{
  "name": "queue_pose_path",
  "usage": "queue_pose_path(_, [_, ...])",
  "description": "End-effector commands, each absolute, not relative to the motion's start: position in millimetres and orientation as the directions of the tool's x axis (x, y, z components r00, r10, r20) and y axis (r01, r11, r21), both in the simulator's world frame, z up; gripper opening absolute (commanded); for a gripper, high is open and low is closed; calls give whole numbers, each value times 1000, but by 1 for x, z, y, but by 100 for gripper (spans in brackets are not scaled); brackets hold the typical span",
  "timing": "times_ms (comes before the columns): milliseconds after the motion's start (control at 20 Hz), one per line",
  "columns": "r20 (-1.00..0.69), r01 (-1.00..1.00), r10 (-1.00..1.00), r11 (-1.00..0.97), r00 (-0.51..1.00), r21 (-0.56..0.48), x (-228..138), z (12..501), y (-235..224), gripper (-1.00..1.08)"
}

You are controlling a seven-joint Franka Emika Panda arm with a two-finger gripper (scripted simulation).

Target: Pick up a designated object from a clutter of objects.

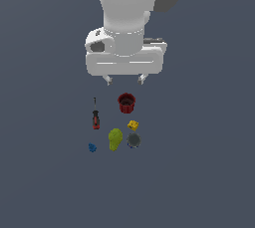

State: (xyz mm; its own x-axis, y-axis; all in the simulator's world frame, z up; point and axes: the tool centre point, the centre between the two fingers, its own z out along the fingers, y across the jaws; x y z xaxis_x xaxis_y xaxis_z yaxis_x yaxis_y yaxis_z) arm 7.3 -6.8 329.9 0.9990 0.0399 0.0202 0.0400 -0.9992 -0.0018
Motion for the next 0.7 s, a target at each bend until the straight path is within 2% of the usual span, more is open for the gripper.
queue_pose_path(0, [19, 47, 47, -999, 999, -4, 8, 320, -13, 100])
queue_pose_path(300, [18, 76, 76, -997, 997, -12, 8, 283, -36, 100])
queue_pose_path(650, [17, 124, 124, -992, 992, -20, -2, 216, -78, 100])
